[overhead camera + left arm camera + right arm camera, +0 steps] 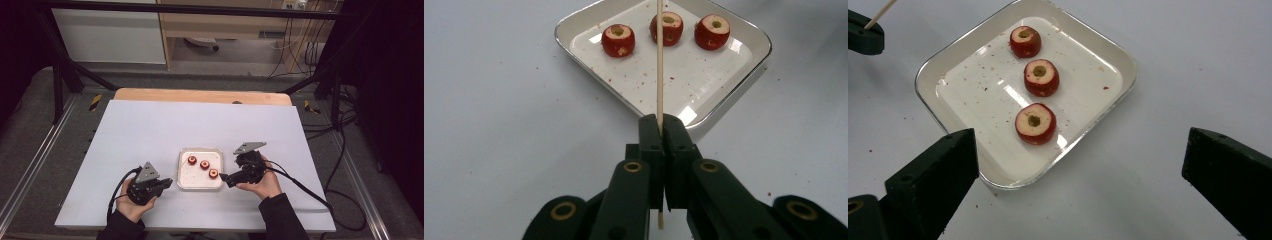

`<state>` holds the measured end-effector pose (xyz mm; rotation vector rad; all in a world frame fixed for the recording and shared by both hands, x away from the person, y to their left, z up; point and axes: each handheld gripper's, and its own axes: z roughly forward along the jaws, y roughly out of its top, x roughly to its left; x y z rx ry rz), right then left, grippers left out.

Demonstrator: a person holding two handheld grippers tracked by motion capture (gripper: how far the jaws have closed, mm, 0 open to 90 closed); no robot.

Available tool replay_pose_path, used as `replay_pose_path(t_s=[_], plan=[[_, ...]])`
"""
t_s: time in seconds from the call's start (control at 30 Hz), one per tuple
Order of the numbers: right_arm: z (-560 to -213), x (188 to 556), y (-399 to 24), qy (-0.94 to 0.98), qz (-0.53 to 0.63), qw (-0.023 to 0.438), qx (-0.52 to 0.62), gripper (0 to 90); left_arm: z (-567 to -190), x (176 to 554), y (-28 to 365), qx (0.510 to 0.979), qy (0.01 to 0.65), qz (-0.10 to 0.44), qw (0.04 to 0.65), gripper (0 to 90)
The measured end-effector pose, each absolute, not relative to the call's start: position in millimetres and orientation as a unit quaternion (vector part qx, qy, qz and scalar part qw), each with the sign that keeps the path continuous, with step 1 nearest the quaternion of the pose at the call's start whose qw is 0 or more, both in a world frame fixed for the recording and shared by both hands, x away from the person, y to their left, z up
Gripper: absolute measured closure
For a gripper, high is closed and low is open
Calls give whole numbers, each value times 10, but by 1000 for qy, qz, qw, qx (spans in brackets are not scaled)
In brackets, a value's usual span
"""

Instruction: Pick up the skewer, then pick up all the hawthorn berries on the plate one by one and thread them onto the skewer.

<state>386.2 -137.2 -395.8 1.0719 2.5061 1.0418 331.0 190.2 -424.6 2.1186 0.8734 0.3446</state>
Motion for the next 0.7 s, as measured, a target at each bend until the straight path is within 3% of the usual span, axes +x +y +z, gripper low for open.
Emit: replay_pose_path(t_s=[0.43,0.7], plan=[[-3986,4001,-1063,874,313,95,359,50,-4279,3287,1939,833,348,141,408,883],[-3962,4096,-915,885,298,71,352,157,-4293,3298,1939,832,350,142,405,883]])
